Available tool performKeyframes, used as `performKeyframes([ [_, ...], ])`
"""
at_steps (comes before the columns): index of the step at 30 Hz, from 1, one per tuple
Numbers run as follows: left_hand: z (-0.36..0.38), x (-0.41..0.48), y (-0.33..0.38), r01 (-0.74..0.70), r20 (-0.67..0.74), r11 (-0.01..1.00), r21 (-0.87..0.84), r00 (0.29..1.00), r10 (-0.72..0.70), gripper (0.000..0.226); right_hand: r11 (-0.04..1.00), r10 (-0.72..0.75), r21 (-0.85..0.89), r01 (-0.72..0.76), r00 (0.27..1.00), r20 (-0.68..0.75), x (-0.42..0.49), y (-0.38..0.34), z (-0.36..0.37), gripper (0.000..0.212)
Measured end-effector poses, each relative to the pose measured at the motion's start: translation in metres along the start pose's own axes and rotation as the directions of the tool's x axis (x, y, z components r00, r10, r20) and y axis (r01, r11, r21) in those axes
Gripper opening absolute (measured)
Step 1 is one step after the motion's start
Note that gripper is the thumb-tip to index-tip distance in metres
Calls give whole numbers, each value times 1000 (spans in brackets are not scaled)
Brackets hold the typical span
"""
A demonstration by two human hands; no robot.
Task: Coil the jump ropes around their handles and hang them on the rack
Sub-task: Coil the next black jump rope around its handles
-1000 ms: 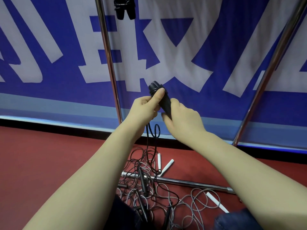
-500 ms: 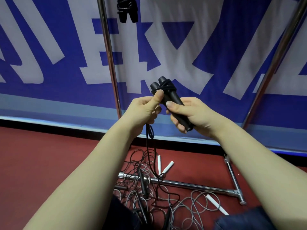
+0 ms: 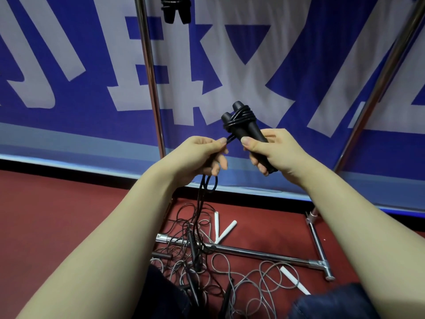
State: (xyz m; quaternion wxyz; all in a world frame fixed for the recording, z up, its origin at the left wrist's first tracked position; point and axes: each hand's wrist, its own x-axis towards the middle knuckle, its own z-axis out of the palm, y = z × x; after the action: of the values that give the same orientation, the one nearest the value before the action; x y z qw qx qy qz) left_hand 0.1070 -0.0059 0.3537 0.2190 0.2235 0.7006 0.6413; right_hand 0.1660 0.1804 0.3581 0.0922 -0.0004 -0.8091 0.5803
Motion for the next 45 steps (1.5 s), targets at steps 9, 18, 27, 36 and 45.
performKeyframes([
  [9,10,5,-4,-67,-125,996,60,989,74,27,927,-79,-374,33,991,-108,3,3,5,26],
  [18,25,7,3,-46,-374,996,-81,927,13,38,515,-253,-857,-25,951,-180,-2,-3,45,30],
  [27,26,7,1,-56,-516,997,54,853,76,55,362,-271,-932,-3,957,-108,-6,-5,67,20],
  [36,8,0,-1,-276,-170,955,-109,952,256,56,998,50,-51,-49,999,19,-9,-22,39,24],
  [45,0,-4,0,-305,48,927,-217,945,322,46,799,28,531,-281,900,435,-17,-24,29,31],
])
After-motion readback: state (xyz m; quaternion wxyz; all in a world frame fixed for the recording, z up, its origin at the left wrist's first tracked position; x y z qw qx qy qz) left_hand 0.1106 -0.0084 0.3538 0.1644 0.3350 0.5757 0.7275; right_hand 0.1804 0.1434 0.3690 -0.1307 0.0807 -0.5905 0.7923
